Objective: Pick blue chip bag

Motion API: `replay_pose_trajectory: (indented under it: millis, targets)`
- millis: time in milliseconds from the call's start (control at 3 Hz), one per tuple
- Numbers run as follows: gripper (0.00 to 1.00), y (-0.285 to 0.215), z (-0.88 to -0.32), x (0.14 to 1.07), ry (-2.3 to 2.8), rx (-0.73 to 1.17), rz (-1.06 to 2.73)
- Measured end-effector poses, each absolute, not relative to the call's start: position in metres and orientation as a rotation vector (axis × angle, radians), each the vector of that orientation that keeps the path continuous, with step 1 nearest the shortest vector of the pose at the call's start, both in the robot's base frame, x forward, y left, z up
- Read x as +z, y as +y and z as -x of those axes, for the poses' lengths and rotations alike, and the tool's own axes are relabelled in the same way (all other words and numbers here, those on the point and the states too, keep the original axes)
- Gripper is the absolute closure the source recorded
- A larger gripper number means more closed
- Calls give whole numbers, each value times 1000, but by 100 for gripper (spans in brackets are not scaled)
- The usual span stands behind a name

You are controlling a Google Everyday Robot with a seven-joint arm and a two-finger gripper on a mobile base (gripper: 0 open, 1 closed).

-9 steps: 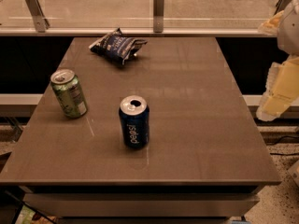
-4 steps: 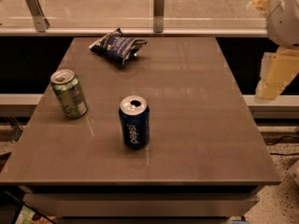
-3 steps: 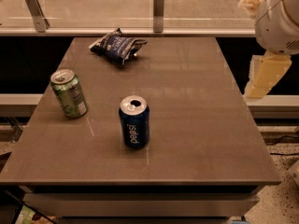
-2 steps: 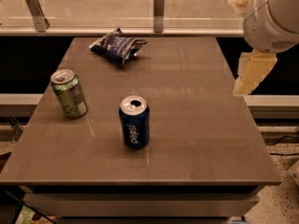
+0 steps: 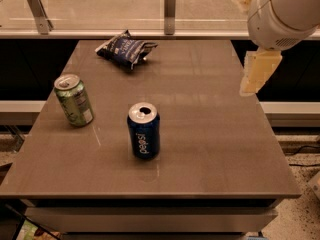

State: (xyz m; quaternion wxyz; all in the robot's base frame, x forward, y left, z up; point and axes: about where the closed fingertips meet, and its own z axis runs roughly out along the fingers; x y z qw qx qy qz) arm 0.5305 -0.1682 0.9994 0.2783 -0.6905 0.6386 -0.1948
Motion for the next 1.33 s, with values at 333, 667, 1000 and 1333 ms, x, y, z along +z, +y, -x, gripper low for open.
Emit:
replay_pose_trajectory:
  millis: [333,667,1000,1333]
  targets:
    - [0,-163,-545,997,1719,-547,1863]
    - [0,-152,-571,990,1702,-549,1882]
    - [0,-141,-594,984,1665,-557,1897]
    - [0,-129,-617,981,1612,-556,1908]
